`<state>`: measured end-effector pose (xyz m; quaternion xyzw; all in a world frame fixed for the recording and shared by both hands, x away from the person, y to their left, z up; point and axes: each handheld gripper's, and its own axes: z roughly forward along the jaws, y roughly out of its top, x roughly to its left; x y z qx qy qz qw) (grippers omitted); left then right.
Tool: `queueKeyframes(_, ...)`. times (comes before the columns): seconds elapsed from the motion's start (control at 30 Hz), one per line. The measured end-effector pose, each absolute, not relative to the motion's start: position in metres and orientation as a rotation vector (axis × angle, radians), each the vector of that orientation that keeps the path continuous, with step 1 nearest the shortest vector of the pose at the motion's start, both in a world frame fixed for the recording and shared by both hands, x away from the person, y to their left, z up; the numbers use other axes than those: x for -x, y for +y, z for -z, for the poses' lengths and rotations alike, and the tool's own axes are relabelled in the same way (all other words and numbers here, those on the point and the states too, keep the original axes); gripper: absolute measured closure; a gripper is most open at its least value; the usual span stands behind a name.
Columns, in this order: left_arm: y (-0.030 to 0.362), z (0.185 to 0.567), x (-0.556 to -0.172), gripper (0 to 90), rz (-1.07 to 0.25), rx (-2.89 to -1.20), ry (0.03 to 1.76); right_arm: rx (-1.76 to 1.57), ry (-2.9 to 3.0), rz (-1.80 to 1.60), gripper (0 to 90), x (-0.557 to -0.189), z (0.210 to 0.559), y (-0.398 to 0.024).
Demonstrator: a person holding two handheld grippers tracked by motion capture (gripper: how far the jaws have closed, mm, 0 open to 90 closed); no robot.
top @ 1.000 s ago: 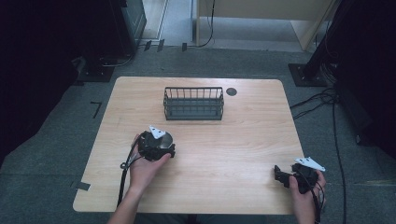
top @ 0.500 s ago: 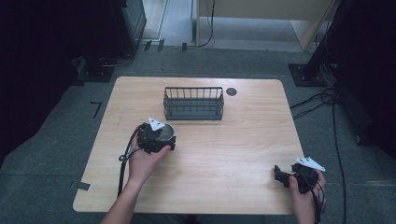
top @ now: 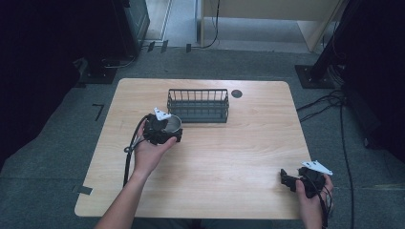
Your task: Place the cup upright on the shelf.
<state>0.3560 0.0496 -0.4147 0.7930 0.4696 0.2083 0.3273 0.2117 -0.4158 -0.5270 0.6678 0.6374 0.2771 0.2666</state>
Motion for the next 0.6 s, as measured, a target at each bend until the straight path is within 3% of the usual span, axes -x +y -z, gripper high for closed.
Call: queueKeyframes(0.6, 0.033, 0.390, -0.384, 19.1, -0.578, -2.076, 1.191, -1.802, 1.722, -0.748, 0.0, -0.212, 0.527, -0.416)
